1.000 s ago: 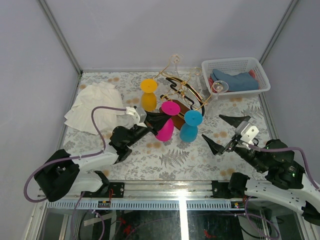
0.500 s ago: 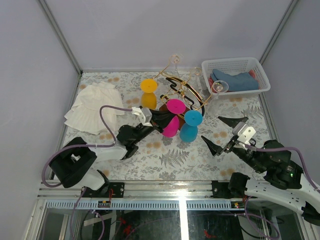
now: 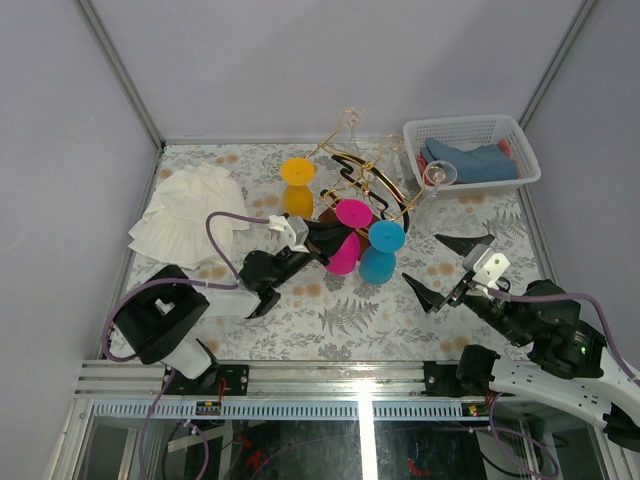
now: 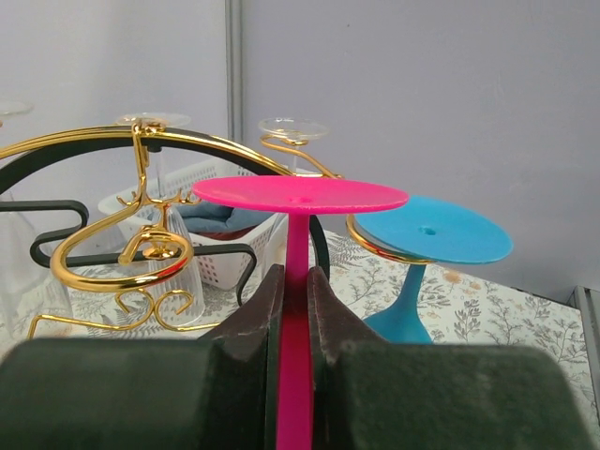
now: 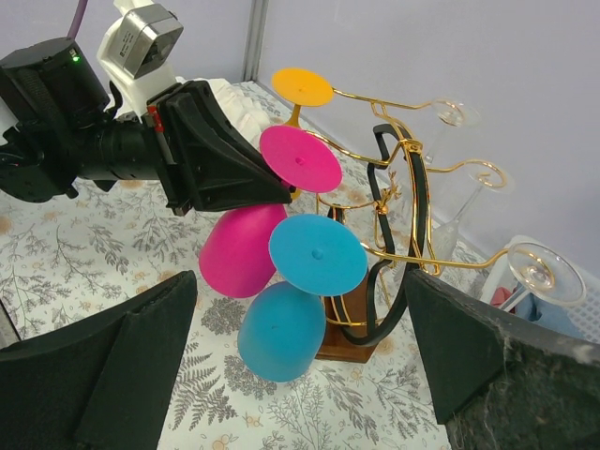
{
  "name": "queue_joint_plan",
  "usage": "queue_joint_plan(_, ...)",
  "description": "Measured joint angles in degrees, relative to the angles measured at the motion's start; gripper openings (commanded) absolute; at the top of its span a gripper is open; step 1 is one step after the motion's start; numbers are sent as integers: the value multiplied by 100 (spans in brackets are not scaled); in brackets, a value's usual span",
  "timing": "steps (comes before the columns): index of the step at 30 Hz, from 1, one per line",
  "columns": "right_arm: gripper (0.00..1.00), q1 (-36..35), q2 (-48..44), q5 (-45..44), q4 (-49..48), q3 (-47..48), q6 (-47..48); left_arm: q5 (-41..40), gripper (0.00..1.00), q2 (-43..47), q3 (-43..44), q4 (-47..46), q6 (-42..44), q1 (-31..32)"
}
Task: Place the wine glass upside down on the wine glass rack
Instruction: Turn the wine glass upside down at the wine rack.
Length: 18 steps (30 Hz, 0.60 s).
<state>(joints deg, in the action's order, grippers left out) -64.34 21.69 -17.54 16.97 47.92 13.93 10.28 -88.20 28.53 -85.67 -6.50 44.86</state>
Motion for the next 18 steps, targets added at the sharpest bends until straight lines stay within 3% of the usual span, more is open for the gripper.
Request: queue_joint_plan(18, 99, 0, 0, 0, 61, 0, -7, -164, 0, -490, 376, -94, 15, -372)
